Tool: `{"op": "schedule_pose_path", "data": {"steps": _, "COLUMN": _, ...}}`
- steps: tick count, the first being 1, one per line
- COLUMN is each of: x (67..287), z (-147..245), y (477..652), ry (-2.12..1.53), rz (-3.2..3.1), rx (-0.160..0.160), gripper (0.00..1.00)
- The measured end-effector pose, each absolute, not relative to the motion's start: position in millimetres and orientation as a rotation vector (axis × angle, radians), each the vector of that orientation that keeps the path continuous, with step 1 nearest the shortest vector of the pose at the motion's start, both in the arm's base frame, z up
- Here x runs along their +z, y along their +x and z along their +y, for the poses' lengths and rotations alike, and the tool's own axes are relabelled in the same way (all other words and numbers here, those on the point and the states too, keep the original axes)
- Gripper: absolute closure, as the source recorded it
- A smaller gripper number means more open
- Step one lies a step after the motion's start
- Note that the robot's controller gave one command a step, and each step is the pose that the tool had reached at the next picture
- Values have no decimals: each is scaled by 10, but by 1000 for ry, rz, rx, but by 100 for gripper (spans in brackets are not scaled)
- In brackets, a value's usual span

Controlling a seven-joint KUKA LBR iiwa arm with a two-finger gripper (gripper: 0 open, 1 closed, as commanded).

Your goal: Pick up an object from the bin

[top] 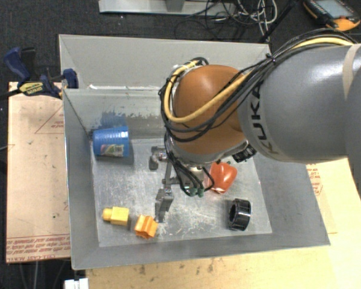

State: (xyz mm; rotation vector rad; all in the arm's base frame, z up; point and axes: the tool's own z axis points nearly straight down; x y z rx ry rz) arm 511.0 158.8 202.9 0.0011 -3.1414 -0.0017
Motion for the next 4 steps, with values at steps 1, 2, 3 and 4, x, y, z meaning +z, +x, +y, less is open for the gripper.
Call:
{"op": "schedule_pose_path", "data": {"steps": 1, "x": 1694, "z": 1819, "y": 5002, "ry": 85, "rz": -3148, "rx": -2, "gripper": 0}}
{"op": "schedule_pose_path", "data": {"steps": 2, "x": 841, "z": 1263, "y": 4805, "ry": -40, "rz": -3140, "rx": -1, "gripper": 100}}
{"op": "schedule_pose_path", "data": {"steps": 3, "x": 841, "z": 1263, "y": 4805, "ry": -39, "rz": -3140, "rx": -2, "gripper": 100}}
{"op": "schedule_pose_path", "data": {"steps": 4, "x": 994, "z": 1458, "y": 4934, "ry": -292, "rz": -3123, "rx": 3, "gripper": 100}}
